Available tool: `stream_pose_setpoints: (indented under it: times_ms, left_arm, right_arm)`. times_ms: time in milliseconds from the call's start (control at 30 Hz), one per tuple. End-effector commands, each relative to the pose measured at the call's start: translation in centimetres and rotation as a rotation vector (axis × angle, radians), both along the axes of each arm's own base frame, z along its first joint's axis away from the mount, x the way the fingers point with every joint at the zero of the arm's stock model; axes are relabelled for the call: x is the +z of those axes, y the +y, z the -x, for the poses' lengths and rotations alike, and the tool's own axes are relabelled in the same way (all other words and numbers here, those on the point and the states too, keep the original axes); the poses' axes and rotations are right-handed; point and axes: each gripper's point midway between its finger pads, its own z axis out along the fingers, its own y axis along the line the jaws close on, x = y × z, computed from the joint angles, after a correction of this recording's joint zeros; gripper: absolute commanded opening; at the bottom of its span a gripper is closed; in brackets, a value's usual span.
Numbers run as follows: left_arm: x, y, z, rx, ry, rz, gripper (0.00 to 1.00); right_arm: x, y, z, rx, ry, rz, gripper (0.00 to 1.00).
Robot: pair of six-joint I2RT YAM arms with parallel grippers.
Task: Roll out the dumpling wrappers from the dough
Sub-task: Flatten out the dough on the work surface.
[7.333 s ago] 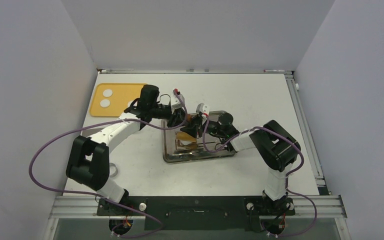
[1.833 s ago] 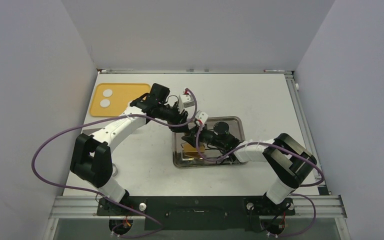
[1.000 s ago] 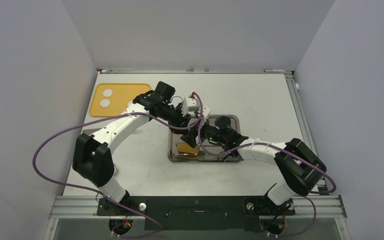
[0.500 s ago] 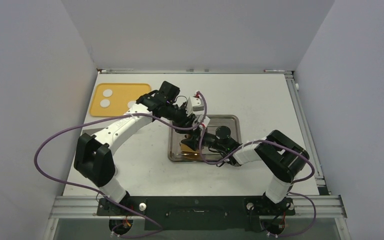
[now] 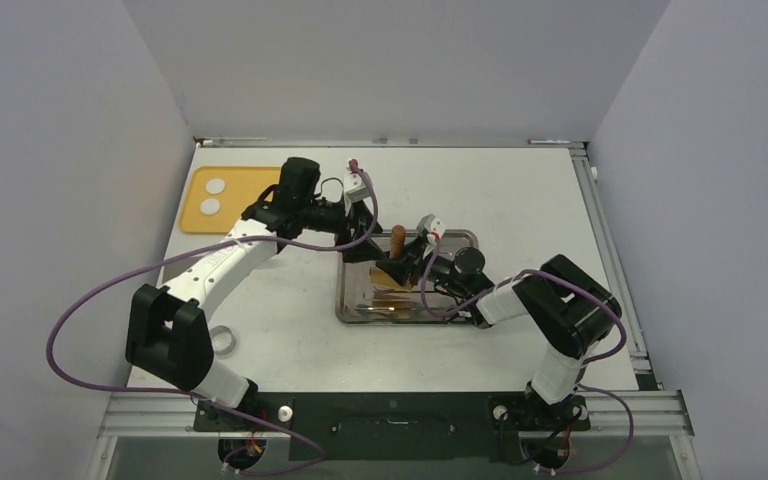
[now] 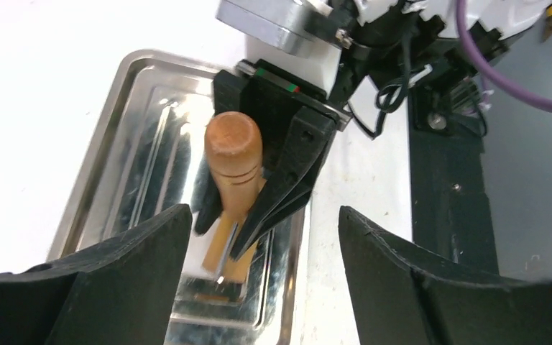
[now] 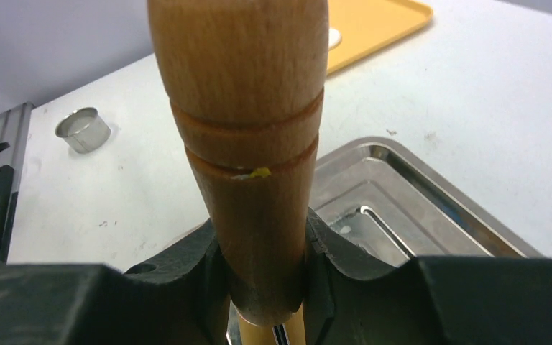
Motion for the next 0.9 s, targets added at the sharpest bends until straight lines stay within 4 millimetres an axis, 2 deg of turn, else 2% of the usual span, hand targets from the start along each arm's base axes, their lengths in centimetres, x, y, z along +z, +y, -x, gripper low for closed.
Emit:
stream_pose_setpoints:
  times_ms: [0,100,233,367,400,433,467,500,600,733,867]
  left_arm:
    - [1.9,-1.6,0.8,-0.09,-0.036,0.171,0.73]
    - [2.6,-2.3,-0.5,-0.077,-0.054,0.23,0.7]
    - [4.3,-3.2,-1.4,-0.086,-0.04,0.353,0.58]
    - [7.7,-2.4,0.1,-0.149,-0.135,0.585,0.43]
    - [7.5,-2.6,0.0,-0.155,-0.109,0.584,0.39]
    - [6.8,-3.3,-1.1,-0.13,-0.034,0.542,0.37]
    - [5.5,-3.7,-2.3,-0.077,0.016,0.489,0.36]
    - [4.0,-4.1,-2.7,-0.053,0.034,0.426,0.36]
    - [1.4,-4.1,-2.3,-0.057,0.001,0.328,0.37]
    - [-0.2,-3.6,-2.0,-0.051,-0.014,0.295,0.34]
    - [-0.7,-4.2,-2.0,-0.059,-0.007,0.287,0.28]
  right_arm:
    - [6.7,1.4,0.0,0.093,-0.185,-0.152,0.08]
    - [7.3,2.0,0.4,0.157,-0.19,-0.169,0.08]
    - [7.2,2.6,0.7,0.218,-0.182,-0.162,0.08]
    - [7.2,2.8,0.7,0.235,-0.169,-0.181,0.08]
    - [7.3,2.8,0.6,0.234,-0.169,-0.185,0.08]
    - [7.3,2.8,0.5,0.232,-0.165,-0.184,0.08]
    - [7.3,2.8,0.5,0.232,-0.166,-0.182,0.08]
    - [7.3,2.8,0.4,0.23,-0.167,-0.178,0.08]
    - [7.1,2.7,0.1,0.216,-0.173,-0.155,0.08]
    - [6.8,2.6,-0.1,0.21,-0.173,-0.138,0.08]
    - [6.7,2.9,-0.2,0.222,-0.164,-0.144,0.08]
